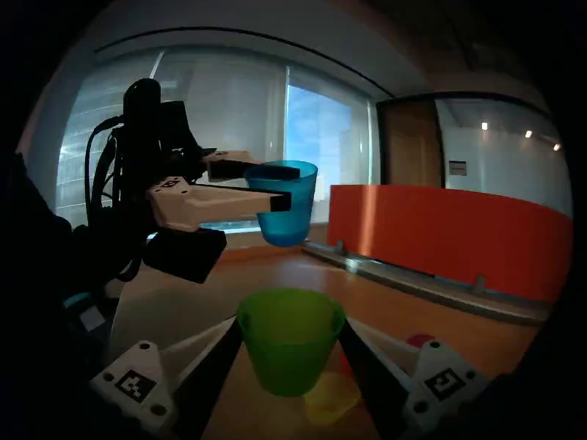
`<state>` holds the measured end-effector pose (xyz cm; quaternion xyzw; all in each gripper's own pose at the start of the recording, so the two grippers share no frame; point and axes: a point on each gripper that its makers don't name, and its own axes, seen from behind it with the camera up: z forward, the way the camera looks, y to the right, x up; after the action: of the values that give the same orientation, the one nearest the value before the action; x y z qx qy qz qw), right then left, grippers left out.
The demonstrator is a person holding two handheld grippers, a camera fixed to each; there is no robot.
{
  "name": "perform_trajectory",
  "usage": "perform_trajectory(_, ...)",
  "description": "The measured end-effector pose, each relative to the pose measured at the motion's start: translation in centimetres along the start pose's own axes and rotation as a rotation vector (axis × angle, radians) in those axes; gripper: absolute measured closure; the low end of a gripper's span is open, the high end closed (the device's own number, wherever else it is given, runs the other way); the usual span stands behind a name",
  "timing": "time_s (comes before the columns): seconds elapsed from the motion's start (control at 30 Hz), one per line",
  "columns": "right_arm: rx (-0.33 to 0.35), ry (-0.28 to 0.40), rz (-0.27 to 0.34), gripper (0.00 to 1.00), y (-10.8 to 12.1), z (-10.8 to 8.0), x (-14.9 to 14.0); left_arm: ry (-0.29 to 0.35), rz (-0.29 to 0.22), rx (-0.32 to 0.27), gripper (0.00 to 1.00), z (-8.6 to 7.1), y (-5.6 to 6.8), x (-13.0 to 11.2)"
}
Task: Pour water
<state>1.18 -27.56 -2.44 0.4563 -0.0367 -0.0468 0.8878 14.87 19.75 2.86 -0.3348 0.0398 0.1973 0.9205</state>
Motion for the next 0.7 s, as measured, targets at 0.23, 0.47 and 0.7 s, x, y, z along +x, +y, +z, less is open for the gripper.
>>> perform_trajectory(0.23,0.013,-0.005,-0.005,0.09,-0.4,0.5,-0.1,-0.009,0.065,0.002,0.14,0.2,0.3,0.3)
perform_trajectory(0.47,0.019,-0.003,-0.008,0.09,-0.5,0.7,0.1,-0.013,0.109,0.006,0.14,0.3,0.3,0.7)
perform_trajectory(0.7,0.027,0.000,-0.008,0.09,-0.7,1.0,0.2,-0.006,0.154,0.009,0.14,0.4,0.2,1.4)
